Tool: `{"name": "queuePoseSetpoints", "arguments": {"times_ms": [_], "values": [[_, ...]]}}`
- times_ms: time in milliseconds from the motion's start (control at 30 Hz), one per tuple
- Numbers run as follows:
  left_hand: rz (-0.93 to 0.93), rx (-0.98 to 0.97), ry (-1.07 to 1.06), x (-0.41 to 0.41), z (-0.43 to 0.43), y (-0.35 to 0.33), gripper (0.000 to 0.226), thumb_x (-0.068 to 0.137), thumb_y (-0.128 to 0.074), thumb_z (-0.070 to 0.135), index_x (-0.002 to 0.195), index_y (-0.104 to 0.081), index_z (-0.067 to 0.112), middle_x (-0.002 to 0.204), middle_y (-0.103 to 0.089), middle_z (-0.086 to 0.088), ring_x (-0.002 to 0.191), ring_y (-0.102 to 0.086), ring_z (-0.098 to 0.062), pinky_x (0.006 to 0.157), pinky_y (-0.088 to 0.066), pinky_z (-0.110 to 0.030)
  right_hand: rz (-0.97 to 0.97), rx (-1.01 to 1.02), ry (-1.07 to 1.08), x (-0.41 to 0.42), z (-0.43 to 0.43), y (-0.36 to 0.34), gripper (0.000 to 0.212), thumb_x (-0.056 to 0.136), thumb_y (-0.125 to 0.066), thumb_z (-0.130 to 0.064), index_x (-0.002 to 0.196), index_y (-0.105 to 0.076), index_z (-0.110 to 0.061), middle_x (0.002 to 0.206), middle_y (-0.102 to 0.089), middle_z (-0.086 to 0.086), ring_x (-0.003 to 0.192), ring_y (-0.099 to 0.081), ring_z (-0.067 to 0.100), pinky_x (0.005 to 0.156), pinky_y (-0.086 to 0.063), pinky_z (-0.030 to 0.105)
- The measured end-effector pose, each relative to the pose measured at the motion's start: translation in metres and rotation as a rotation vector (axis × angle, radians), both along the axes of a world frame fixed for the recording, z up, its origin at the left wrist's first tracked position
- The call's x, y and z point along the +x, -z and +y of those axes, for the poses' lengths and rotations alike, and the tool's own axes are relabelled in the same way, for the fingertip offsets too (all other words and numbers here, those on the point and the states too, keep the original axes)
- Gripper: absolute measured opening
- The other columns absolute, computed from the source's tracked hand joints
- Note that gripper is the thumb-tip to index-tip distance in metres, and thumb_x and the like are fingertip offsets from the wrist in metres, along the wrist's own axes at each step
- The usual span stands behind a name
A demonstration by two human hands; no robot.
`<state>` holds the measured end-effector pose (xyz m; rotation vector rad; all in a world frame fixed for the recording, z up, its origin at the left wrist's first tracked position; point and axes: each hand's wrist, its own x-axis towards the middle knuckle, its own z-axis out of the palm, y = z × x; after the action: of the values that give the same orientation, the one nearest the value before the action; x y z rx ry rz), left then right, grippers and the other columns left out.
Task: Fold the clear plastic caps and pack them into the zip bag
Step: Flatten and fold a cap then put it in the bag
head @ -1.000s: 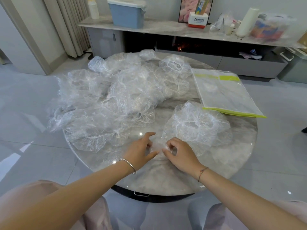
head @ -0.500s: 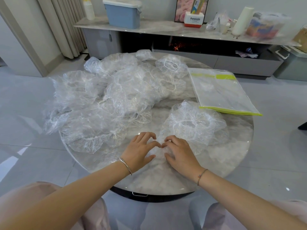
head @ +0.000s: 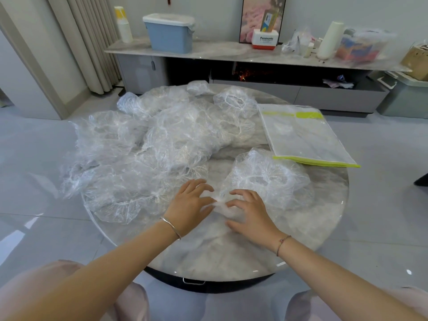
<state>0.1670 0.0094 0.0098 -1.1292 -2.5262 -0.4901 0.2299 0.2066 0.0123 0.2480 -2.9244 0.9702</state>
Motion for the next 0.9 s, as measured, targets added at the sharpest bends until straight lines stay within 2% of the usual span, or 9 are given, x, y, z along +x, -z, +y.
{"name": "queuePoseSetpoints", "arguments": {"times_ms": [100, 200, 267, 333, 400, 467, 667, 833, 900], "values": [[-0.210, 0.299, -0.073, -0.004, 0.013, -0.039, 0.037, 0.091, -0.043, 0.047, 0.093, -0.073, 0.025, 0.112, -0.061, 0.011, 0.118, -0.045, -0.010, 0.101, -0.034, -0.029, -0.035, -0.395, 0.185, -0.012, 0.007, -0.031, 0.030, 0.076, -0.078, -0.030, 0.102, -0.066, -0.021, 0.122, -0.054, -0.015, 0.115, -0.046, 0.000, 0.099, -0.032, 0.012], [-0.526, 0.559, -0.080, -0.011, 0.046, -0.081, 0.018, 0.093, -0.055, 0.034, 0.101, -0.070, 0.026, 0.104, -0.057, 0.020, 0.104, -0.045, 0.016, 0.093, -0.029, -0.005, -0.133, -0.787, 0.263, -0.022, 0.025, -0.066, 0.036, 0.074, -0.079, -0.031, 0.105, -0.070, -0.015, 0.109, -0.070, -0.001, 0.106, -0.062, 0.011, 0.095, -0.045, 0.022], [-0.755, 0.678, -0.066, -0.022, 0.079, -0.102, 0.019, 0.093, -0.056, 0.029, 0.105, -0.069, 0.022, 0.103, -0.059, 0.015, 0.102, -0.052, 0.009, 0.092, -0.035, -0.008, -0.171, -0.984, 0.276, -0.030, 0.044, -0.088, 0.033, 0.073, -0.077, -0.027, 0.101, -0.072, -0.012, 0.101, -0.073, 0.004, 0.098, -0.066, 0.015, 0.090, -0.049, 0.026], [-0.876, 0.699, -0.037, -0.037, 0.112, -0.116, 0.020, 0.094, -0.053, 0.027, 0.105, -0.068, 0.019, 0.100, -0.062, 0.010, 0.099, -0.057, -0.006, 0.090, -0.041, -0.020, -0.139, -1.068, 0.313, -0.040, 0.065, -0.105, 0.015, 0.080, -0.070, -0.018, 0.090, -0.071, -0.008, 0.080, -0.072, 0.000, 0.078, -0.066, 0.009, 0.077, -0.050, 0.020], [-0.893, 0.653, -0.017, -0.056, 0.143, -0.121, 0.026, 0.098, -0.046, 0.021, 0.114, -0.065, 0.013, 0.106, -0.062, 0.005, 0.099, -0.055, -0.008, 0.087, -0.040, -0.020, -0.044, -1.107, 0.430, -0.051, 0.094, -0.117, 0.012, 0.088, -0.063, -0.011, 0.076, -0.063, -0.007, 0.060, -0.063, -0.005, 0.060, -0.059, 0.005, 0.065, -0.048, 0.017], [-0.841, 0.569, -0.037, -0.080, 0.165, -0.119, 0.029, 0.099, -0.041, 0.016, 0.120, -0.060, 0.011, 0.117, -0.061, 0.000, 0.107, -0.053, -0.009, 0.088, -0.037, -0.015, 0.021, -1.120, 0.572, -0.059, 0.128, -0.119, 0.020, 0.088, -0.063, -0.012, 0.070, -0.056, -0.010, 0.056, -0.056, -0.003, 0.056, -0.054, 0.007, 0.063, -0.047, 0.019], [-0.638, 0.168, -0.015, -0.139, 0.226, -0.088, 0.033, 0.088, -0.062, 0.036, 0.118, -0.061, 0.023, 0.124, -0.058, 0.004, 0.116, -0.051, -0.014, 0.096, -0.040, -0.027, 0.056, -1.018, 0.875, -0.058, 0.208, -0.095, 0.030, 0.088, -0.062, -0.012, 0.064, -0.045, -0.018, 0.043, -0.046, -0.009, 0.054, -0.041, 0.014, 0.061, -0.038, 0.027], [-0.500, -0.099, 0.028, -0.155, 0.272, -0.062, 0.043, 0.080, -0.064, 0.054, 0.118, -0.059, 0.033, 0.131, -0.053, 0.010, 0.125, -0.044, -0.011, 0.102, -0.037, -0.030, -0.040, -0.953, 0.889, -0.067, 0.231, -0.076, 0.020, 0.086, -0.060, -0.012, 0.075, -0.043, -0.014, 0.058, -0.043, 0.002, 0.056, -0.039, 0.016, 0.065, -0.037, 0.033], [-0.486, -0.145, 0.049, -0.158, 0.283, -0.050, 0.050, 0.077, -0.065, 0.057, 0.121, -0.057, 0.035, 0.131, -0.051, 0.010, 0.126, -0.042, -0.010, 0.102, -0.037, -0.030, -0.053, -0.917, 0.867, -0.071, 0.234, -0.071, 0.017, 0.086, -0.060, -0.011, 0.078, -0.046, -0.013, 0.058, -0.042, 0.003, 0.055, -0.037, 0.017, 0.059, -0.035, 0.030]]}}
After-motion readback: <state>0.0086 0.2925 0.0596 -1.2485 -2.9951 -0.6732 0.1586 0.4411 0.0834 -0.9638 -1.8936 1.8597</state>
